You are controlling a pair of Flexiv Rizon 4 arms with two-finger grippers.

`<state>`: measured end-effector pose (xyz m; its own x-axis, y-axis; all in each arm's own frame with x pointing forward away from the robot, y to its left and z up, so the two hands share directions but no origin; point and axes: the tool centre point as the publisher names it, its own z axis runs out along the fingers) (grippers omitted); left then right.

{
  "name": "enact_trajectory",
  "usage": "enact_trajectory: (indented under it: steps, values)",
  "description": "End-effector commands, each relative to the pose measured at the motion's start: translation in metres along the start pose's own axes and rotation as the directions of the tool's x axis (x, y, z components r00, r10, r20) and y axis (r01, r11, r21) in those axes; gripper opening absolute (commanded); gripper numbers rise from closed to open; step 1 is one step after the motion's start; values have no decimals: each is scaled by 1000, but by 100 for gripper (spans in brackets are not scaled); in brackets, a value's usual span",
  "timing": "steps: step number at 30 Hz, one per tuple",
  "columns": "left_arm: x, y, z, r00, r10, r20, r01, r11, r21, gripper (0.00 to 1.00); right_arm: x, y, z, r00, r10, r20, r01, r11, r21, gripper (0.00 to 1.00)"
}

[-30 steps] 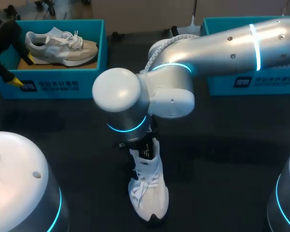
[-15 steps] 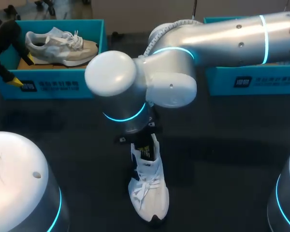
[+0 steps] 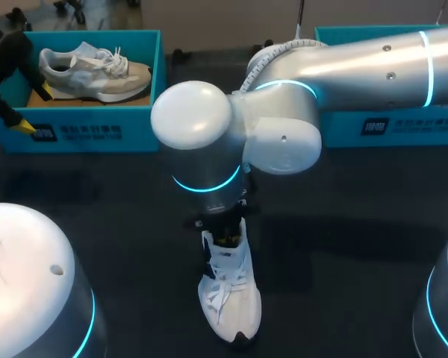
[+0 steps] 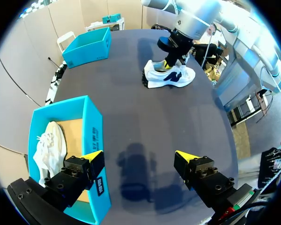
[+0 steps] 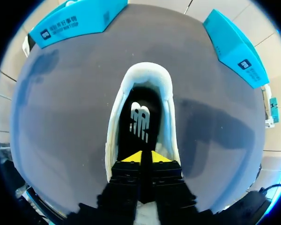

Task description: Take the shoe out of the shoebox, open the shoe tongue, remove and reinsert the insole, then place the shoe into the shoebox

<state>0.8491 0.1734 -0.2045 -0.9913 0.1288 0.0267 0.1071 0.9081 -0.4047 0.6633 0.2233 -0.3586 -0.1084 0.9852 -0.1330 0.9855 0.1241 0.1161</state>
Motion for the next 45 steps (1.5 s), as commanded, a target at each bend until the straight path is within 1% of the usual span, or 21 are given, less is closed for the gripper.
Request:
enact_trajectory:
  steps: [1,3,4,13,19,22,27,32,40,45]
  values:
    - [0,0,0,1000,0,-1,0,1000,-3,100,6,-7,-3,977,213,12,-213,977,-10,47]
    - [0,0,0,1000,0,-1,0,1000,-3,100,6,-8,-3,978,209,11,-209,978,-3,95]
    - [0,0,0,1000,0,-1,0,1000,-3,100,5,-8,-3,978,209,13,-209,978,-2,100]
    - [0,0,0,1000,0,-1,0,1000,-3,100,5,-12,-3,980,198,13,-198,980,2,100]
    - [0,0,0,1000,0,-1,0,1000,-3,100,5,-9,-10,982,189,22,-189,982,-12,100]
    - [0,0,0,1000,0,-1,0,1000,-3,100,4,-12,-10,981,194,18,-194,981,-6,100]
    - [0,0,0,1000,0,-1,0,1000,-3,100,6,-12,-17,982,187,34,-187,982,-16,100]
    - [0,0,0,1000,0,-1,0,1000,-3,100,2,-20,-12,979,204,26,-205,979,8,100]
    - [0,0,0,1000,0,-1,0,1000,-3,100,3,-23,-22,977,209,42,-209,978,-6,100]
    - [0,0,0,1000,0,-1,0,1000,-3,100,4,-30,-31,973,223,57,-223,975,-16,100]
